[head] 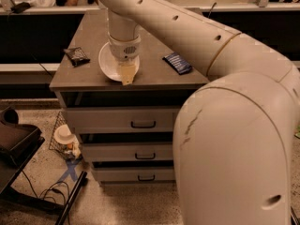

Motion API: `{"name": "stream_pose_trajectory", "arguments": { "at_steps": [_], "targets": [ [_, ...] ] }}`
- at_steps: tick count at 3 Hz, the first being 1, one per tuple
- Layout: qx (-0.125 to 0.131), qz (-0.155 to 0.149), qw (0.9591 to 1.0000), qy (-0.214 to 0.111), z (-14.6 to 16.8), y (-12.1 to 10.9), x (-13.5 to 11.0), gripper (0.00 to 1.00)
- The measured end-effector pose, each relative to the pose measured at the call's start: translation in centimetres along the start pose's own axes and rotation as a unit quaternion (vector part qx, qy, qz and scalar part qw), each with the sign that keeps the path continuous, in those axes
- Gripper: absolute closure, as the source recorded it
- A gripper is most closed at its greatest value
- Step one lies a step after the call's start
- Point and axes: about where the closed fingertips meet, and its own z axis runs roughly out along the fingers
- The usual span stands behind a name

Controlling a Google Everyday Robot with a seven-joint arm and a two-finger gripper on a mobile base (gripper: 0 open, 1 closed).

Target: Move white bowl near pepsi can

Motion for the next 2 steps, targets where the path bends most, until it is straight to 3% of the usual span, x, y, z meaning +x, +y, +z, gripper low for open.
{"name": "stream_pose_trajectory", "arguments": {
  "at_steps": [1, 2],
  "targets": [
    [0.0, 0.0, 1.0, 0.0, 0.0, 0.0, 0.0, 1.0],
    [0.022, 0.004, 0.9993, 0.031, -4.0, -1.4, 1.0, 1.0]
  ]
}}
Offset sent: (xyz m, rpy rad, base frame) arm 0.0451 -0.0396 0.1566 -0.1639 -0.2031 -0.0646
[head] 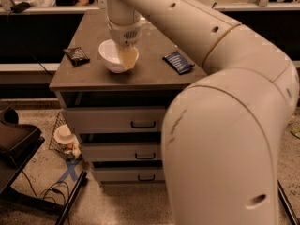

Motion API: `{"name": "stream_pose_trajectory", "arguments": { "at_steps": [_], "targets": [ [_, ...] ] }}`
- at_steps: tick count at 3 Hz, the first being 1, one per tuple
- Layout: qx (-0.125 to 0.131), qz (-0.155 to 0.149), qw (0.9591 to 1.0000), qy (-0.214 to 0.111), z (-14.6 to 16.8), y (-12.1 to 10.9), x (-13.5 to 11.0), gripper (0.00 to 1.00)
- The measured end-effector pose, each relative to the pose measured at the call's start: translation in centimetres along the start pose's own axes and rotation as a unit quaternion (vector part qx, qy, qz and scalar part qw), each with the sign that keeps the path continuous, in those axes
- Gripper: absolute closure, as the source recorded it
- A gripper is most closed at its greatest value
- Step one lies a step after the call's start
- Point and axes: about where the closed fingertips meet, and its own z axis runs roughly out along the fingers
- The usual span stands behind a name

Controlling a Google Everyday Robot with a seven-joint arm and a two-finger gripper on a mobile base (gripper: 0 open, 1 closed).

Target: Move white bowl near pepsi can

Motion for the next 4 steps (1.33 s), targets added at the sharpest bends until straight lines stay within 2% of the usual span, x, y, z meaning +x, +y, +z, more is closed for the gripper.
{"name": "stream_pose_trajectory", "arguments": {
  "at_steps": [1, 2, 3, 4],
  "targets": [
    [0.062, 0.009, 0.9975, 0.034, -6.9, -2.6, 1.9, 1.0],
    [0.103, 0.017, 0.9933, 0.05, -11.1, -3.8, 3.3, 1.0],
    [0.139, 0.016, 0.9893, 0.043, -11.3, -5.8, 3.1, 1.0],
    [0.148, 0.012, 0.9878, 0.045, -11.0, -6.8, 3.1, 1.0]
  ]
}}
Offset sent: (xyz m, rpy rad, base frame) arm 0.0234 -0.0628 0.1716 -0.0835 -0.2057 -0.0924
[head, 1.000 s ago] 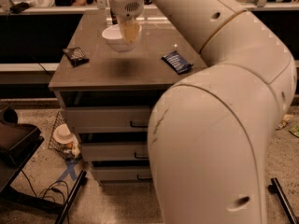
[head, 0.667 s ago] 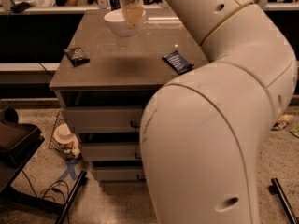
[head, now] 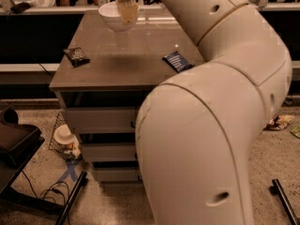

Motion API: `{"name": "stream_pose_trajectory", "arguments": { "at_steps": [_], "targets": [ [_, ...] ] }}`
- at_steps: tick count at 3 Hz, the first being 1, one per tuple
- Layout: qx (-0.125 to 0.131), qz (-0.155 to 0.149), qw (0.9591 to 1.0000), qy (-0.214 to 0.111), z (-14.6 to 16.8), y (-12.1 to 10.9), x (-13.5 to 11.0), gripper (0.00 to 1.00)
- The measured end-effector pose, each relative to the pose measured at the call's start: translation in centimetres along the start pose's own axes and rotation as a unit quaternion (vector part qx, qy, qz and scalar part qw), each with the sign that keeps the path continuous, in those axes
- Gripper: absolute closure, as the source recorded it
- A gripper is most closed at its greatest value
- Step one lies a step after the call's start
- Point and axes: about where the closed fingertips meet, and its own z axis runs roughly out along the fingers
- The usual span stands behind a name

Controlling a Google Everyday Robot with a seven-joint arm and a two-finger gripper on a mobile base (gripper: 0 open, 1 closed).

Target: Move white bowl near pepsi can

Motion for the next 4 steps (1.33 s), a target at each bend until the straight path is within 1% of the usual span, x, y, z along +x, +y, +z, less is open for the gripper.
{"name": "stream_pose_trajectory", "arguments": {
  "at_steps": [1, 2, 3, 4],
  "targets": [
    [0.018, 0.01, 0.9996, 0.021, 1.1, -2.3, 2.1, 1.0],
    [0.016, 0.037, 0.9976, 0.057, 3.8, -3.6, 6.0, 1.0],
    [0.049, 0.076, 0.9922, 0.086, 6.4, -5.4, 10.2, 1.0],
    [0.051, 0.073, 0.9924, 0.085, 7.5, -5.8, 10.1, 1.0]
  ]
}}
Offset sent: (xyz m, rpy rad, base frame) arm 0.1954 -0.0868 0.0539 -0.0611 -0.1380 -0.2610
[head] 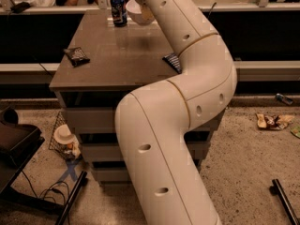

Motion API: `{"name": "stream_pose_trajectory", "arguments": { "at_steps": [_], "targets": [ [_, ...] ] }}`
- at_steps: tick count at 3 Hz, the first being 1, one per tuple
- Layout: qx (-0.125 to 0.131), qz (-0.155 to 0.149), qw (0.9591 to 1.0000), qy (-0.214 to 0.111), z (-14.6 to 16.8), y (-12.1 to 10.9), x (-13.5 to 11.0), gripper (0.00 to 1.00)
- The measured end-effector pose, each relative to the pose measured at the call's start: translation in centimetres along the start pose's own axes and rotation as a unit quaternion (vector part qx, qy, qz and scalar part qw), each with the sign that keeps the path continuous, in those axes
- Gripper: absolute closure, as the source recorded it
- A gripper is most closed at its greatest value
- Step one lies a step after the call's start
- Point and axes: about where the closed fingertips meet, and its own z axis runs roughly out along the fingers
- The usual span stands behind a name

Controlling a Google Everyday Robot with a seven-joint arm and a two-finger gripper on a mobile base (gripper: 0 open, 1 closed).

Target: Move white bowl near pepsi can

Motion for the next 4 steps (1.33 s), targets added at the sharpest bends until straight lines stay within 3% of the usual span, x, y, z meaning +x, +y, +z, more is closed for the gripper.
{"name": "stream_pose_trajectory", "arguments": {
  "at_steps": [2, 4],
  "targets": [
    [0.017, -0.004, 0.9997, 0.018, 5.6, -0.9, 0.2, 1.0],
    [0.028, -0.005, 0.9985, 0.047, 6.8, -1.4, 1.4, 1.0]
  ]
}}
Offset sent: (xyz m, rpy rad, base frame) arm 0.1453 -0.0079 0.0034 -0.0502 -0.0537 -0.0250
